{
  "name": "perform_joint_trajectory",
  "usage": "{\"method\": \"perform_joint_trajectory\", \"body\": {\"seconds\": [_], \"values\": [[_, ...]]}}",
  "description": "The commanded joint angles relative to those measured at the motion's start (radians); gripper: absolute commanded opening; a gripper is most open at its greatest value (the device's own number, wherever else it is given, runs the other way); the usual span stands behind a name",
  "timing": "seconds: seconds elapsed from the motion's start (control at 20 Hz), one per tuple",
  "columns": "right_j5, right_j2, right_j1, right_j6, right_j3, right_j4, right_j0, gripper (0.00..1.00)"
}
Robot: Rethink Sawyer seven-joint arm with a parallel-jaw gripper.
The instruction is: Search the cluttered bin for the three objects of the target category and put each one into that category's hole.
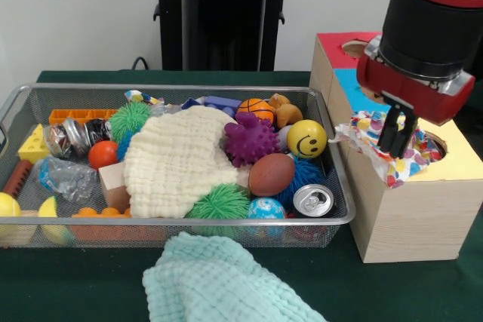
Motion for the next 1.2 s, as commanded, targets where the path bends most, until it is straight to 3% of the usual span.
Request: {"method": "perform_joint_trajectory", "body": {"seconds": [0.05, 0.25, 0.65, 0.85, 1.2], "values": [[0.015, 0.069, -0.022, 0.037, 0.162, 0.019, 0.008, 0.0], [-0.013, 0.064, -0.049, 0.038, 0.219, 0.028, 0.011, 0.0], [-0.048, 0.068, -0.058, -0.01, 0.257, 0.006, -0.01, 0.0], [-0.073, 0.051, -0.025, -0.064, 0.201, -0.057, -0.02, 0.0], [-0.106, 0.054, 0.008, -0.012, 0.193, -0.064, -0.008, 0.0]]}}
